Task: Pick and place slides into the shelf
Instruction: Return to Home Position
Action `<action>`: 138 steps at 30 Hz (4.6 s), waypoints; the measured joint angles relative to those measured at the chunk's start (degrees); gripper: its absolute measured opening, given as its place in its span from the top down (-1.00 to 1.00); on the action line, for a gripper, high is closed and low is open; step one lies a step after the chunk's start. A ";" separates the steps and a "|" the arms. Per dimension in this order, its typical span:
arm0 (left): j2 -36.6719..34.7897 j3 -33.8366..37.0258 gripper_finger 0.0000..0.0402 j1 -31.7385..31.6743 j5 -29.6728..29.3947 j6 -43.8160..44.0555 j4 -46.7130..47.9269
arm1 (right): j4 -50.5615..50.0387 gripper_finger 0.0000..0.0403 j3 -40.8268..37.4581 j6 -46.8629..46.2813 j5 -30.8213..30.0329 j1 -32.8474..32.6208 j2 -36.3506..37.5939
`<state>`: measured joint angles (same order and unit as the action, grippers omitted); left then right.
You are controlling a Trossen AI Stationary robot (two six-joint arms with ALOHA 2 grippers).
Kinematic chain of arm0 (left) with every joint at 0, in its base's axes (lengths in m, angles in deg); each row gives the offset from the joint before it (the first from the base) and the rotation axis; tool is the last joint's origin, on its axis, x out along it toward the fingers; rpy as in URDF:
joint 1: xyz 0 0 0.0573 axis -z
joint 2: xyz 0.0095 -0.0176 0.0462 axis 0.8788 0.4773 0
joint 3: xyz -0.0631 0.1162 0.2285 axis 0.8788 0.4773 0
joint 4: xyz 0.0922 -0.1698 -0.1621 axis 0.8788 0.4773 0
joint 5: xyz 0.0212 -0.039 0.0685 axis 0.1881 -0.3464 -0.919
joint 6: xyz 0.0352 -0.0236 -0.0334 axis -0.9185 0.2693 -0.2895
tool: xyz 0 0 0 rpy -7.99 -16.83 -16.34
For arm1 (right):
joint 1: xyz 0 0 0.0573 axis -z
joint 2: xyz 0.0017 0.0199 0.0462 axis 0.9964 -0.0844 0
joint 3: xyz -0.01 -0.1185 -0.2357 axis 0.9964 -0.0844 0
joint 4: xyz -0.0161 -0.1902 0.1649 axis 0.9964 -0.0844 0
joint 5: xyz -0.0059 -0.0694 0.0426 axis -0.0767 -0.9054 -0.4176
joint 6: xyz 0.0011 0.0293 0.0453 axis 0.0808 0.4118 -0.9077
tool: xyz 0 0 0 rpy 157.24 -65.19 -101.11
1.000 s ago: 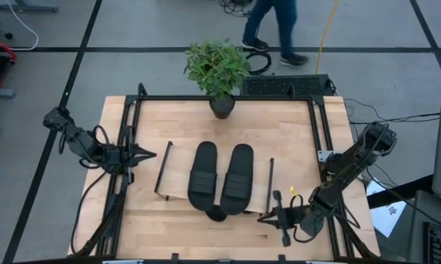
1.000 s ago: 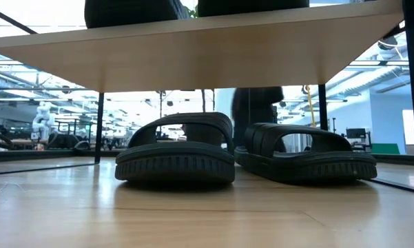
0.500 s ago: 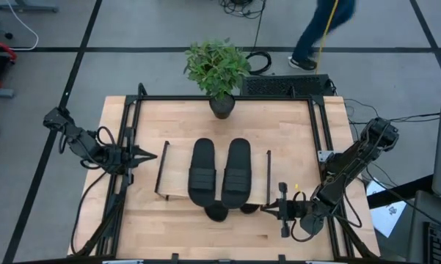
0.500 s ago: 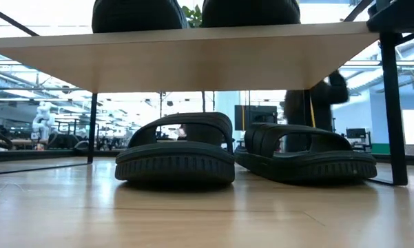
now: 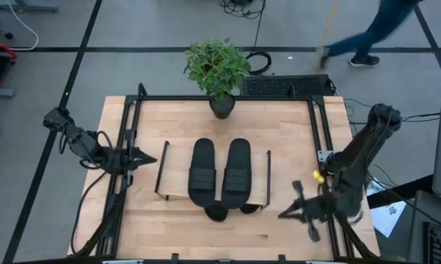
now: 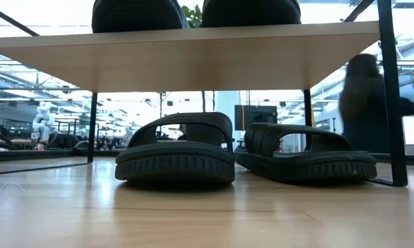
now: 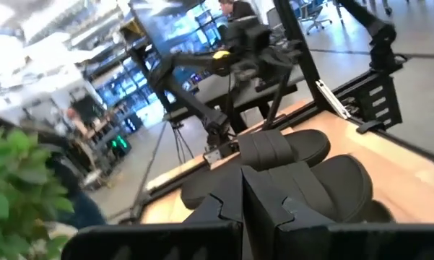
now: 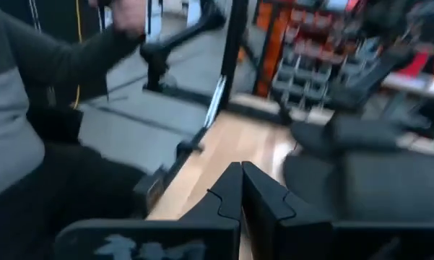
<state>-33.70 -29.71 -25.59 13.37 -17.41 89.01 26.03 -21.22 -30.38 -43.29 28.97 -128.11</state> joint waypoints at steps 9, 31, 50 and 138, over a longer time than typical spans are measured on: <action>0.00 0.00 0.97 -9.31 8.72 -8.96 -2.84 | -16.63 1.00 0.02 5.34 14.03 14.64 23.77; 13.86 3.43 1.00 -58.32 63.94 2.96 -18.84 | -6.02 1.00 -16.29 -5.16 59.69 65.72 35.34; -24.28 18.75 1.00 -55.42 50.65 14.82 -10.41 | -9.39 1.00 -32.90 -12.89 58.43 65.22 63.23; -25.88 29.31 1.00 -31.89 23.41 15.43 -4.57 | -0.51 1.00 -37.99 -10.87 45.18 58.31 64.32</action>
<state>-59.58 -0.40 -57.48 36.78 -1.98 84.43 25.52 -59.20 -41.24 1.89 87.29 -63.79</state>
